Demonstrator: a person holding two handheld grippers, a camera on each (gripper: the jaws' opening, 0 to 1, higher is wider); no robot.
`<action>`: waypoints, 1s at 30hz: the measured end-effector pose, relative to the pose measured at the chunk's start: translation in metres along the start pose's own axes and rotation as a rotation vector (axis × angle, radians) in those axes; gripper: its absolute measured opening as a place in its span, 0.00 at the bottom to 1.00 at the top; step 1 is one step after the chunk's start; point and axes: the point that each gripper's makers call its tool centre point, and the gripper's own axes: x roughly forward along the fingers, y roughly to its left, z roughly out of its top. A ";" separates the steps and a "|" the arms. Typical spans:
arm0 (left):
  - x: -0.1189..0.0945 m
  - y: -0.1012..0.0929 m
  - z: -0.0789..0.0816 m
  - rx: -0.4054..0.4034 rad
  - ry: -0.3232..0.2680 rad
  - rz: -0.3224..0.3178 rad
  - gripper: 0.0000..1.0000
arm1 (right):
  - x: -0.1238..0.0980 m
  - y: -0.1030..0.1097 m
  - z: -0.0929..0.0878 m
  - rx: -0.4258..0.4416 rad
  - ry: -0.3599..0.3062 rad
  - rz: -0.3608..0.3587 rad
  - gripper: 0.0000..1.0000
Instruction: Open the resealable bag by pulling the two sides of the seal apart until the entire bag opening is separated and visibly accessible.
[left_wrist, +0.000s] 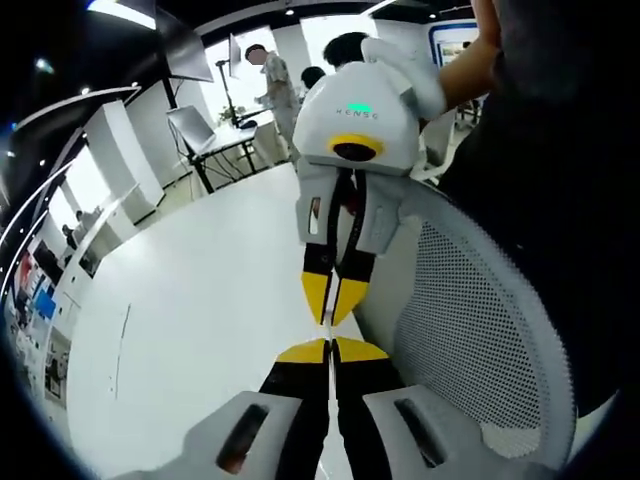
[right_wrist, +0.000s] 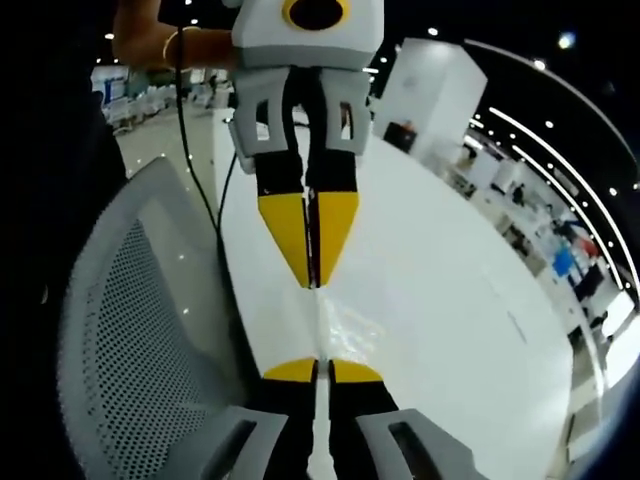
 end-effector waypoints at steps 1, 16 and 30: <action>0.000 0.000 0.000 -0.010 -0.002 -0.004 0.00 | 0.000 -0.001 0.000 0.000 0.001 -0.002 0.00; 0.010 0.004 -0.001 0.001 0.008 0.024 0.04 | 0.000 -0.001 0.013 -0.025 -0.020 0.005 0.00; 0.015 0.001 -0.004 0.003 0.026 0.005 0.01 | 0.001 0.001 0.016 -0.033 -0.022 0.009 0.00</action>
